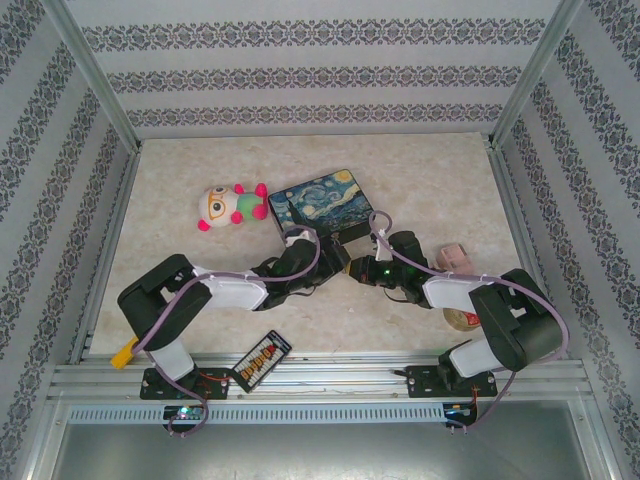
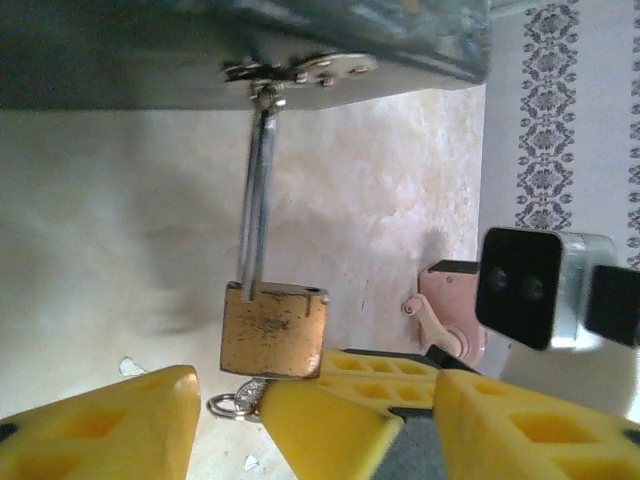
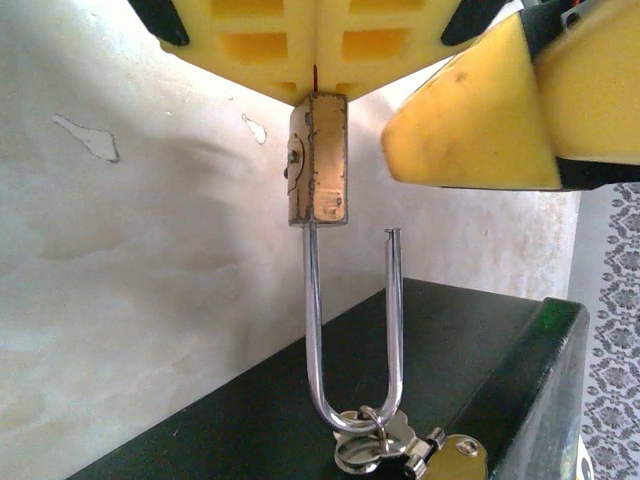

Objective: Unlock the padlock with the key

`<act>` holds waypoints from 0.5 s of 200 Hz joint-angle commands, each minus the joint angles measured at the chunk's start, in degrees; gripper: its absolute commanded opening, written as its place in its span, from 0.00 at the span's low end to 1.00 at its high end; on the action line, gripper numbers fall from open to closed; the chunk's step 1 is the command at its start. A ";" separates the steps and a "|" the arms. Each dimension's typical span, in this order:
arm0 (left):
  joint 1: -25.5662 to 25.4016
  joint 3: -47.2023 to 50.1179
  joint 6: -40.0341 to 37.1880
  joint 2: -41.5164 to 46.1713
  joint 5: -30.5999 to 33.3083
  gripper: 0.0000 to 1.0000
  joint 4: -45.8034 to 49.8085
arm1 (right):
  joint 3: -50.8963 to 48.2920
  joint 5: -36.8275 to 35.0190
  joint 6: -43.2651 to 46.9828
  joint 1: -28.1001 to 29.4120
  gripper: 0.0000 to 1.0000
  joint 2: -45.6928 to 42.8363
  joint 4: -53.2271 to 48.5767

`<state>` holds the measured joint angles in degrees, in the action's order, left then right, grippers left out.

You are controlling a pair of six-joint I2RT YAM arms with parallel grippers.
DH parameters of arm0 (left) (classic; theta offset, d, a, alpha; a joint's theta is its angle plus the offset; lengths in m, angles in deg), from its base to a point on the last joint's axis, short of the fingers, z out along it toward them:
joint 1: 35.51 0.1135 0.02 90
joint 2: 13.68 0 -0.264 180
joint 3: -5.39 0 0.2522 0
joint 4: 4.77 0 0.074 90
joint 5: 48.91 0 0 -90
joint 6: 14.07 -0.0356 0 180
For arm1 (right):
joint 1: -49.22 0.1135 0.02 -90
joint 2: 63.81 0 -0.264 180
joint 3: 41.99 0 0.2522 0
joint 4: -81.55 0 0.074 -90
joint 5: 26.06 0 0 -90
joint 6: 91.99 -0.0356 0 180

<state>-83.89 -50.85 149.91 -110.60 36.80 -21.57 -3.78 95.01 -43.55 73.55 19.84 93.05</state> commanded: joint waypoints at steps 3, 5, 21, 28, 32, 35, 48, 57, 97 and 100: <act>-0.71 -0.73 -3.62 3.61 3.47 0.77 4.26 | -0.01 -1.73 -1.28 -0.61 0.00 0.39 3.22; -0.74 -0.73 -3.87 3.88 3.72 0.77 4.46 | -0.01 -1.83 -1.27 -0.61 0.00 0.39 3.22; -0.97 -1.00 -5.76 5.82 5.42 0.86 6.58 | 0.09 -2.63 -1.25 -0.52 0.00 0.56 2.78; -1.01 -1.04 -6.53 6.65 6.26 0.91 7.35 | 0.12 -2.76 -1.22 -0.52 0.00 0.67 2.68; -1.09 -1.02 -7.03 7.09 6.73 0.94 7.84 | 0.01 -2.84 -1.21 -0.52 0.00 0.65 2.69; -1.10 -1.00 -7.25 7.41 7.02 0.96 8.07 | 0.03 -2.92 -1.24 -0.52 0.00 0.74 2.69; -1.23 -0.73 -8.32 8.64 8.35 0.99 8.70 | 0.01 -3.12 -1.02 -0.39 0.00 0.96 2.61; -1.36 -0.25 -8.80 9.32 9.24 0.99 8.34 | 0.05 -3.28 -0.83 -0.27 0.00 1.21 2.43; -1.50 0.47 -10.41 10.88 11.66 0.99 7.45 | 0.58 -5.18 -0.01 0.18 0.10 3.05 1.57; -1.50 0.51 -10.47 10.97 11.79 0.99 7.45 | 0.62 -5.22 0.03 0.18 0.10 3.25 1.55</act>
<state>-84.65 -50.85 142.28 -101.07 45.45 -15.61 -3.78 92.61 -44.05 73.47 21.46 93.46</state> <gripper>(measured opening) 0.992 0.083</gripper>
